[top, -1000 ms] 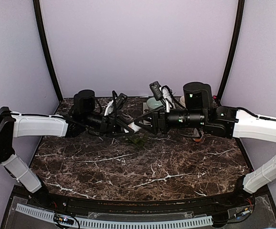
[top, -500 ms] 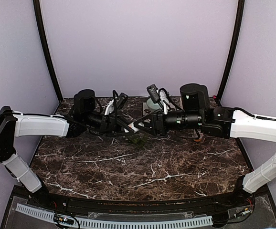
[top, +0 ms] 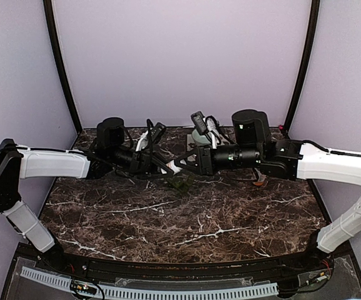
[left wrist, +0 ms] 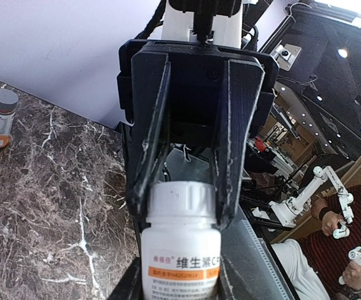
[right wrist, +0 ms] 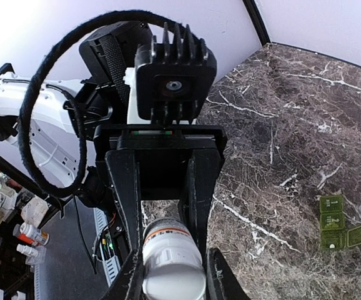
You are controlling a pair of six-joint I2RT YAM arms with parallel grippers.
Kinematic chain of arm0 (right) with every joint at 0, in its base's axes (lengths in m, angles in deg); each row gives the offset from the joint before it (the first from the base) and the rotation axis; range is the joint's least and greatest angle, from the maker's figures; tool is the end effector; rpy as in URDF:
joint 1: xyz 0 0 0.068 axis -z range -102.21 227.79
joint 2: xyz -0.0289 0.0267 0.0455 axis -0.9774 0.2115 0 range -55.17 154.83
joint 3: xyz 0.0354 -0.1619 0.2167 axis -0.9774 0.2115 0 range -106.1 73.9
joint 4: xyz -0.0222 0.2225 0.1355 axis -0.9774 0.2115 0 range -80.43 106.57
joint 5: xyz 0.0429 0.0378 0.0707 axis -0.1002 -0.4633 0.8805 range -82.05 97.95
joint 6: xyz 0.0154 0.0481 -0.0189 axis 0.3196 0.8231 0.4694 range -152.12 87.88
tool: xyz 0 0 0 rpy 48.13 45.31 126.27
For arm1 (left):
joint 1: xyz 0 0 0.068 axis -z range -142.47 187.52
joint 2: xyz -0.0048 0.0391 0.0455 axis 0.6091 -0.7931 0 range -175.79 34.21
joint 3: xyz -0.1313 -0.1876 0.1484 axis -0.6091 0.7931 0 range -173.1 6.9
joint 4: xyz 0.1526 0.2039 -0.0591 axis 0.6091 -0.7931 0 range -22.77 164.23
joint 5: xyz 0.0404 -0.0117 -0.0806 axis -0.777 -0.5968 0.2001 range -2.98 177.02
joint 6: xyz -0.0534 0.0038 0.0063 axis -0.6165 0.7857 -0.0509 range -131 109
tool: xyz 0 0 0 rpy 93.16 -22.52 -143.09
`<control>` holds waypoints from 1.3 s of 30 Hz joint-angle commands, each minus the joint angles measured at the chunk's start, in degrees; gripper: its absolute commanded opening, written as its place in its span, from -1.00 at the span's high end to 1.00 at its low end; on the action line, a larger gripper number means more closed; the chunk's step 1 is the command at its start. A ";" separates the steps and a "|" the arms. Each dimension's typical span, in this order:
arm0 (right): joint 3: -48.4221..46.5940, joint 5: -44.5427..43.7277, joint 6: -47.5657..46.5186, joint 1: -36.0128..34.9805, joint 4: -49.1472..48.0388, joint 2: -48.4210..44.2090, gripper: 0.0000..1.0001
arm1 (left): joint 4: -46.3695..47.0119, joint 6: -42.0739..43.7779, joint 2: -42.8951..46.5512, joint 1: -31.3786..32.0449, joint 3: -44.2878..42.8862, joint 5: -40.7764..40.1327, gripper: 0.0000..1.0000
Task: Sort the pills into containers
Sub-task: Screw the lid of the pill bottle onto the pill bottle.
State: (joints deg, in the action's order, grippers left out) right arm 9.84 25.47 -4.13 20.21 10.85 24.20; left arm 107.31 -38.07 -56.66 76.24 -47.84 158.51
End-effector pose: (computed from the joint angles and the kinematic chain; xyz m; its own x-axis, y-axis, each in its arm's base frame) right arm 0.1663 0.2817 0.3353 -0.5856 -0.0873 -0.8059 -0.7756 0.3496 0.5256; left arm 0.2460 -0.2405 0.2770 -0.4638 0.1864 -0.8661 0.8157 -0.2917 -0.4995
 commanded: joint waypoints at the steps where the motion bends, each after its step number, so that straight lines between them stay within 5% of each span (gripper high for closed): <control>1: -2.94 0.31 6.27 -0.16 0.82 3.42 1.00 | -4.12 7.59 2.90 0.07 -2.49 -7.08 1.00; 18: -9.59 1.79 18.42 1.48 8.65 10.80 1.00 | -11.59 31.28 10.80 6.79 -0.71 -41.48 1.00; 39: -8.69 1.89 21.33 2.67 9.36 13.65 1.00 | 10.19 44.32 14.99 16.64 9.49 -76.42 1.00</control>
State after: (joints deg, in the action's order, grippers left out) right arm 0.71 23.11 15.73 24.62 18.61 35.30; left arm 100.76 1.93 -45.06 90.65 -37.64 90.16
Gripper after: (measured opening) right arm 0.268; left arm 0.312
